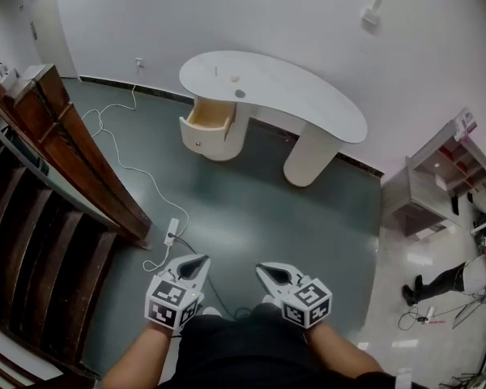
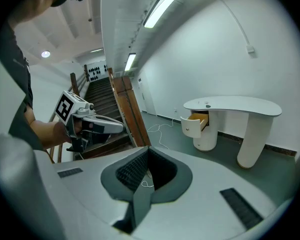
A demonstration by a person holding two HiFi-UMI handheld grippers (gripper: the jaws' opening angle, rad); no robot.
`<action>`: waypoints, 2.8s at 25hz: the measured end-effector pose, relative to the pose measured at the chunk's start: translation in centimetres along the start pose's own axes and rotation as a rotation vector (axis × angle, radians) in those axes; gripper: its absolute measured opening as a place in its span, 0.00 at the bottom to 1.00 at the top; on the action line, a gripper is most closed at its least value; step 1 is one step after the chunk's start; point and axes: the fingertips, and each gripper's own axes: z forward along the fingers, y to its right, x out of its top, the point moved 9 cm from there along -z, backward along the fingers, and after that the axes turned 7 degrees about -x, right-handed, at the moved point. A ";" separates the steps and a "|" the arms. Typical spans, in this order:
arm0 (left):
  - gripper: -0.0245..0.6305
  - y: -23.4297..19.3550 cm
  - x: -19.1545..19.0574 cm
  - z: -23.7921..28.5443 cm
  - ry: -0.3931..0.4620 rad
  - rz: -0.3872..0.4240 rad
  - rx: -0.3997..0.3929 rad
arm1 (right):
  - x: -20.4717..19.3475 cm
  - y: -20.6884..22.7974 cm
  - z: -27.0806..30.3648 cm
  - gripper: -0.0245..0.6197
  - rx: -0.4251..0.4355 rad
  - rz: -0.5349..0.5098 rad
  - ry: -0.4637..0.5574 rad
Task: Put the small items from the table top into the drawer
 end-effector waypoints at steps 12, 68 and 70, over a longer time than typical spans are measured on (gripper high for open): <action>0.06 -4.2 -0.3 1.0 -0.012 -0.043 -0.002 | 1.4 1.6 4.0 0.04 -0.009 0.015 -0.025; 0.06 -44.6 30.2 32.5 -0.029 -0.030 0.031 | 30.9 38.0 41.3 0.04 -0.031 -0.022 -0.001; 0.06 -47.4 31.2 32.7 -0.033 -0.020 0.024 | 32.3 38.3 43.8 0.04 -0.052 -0.034 -0.001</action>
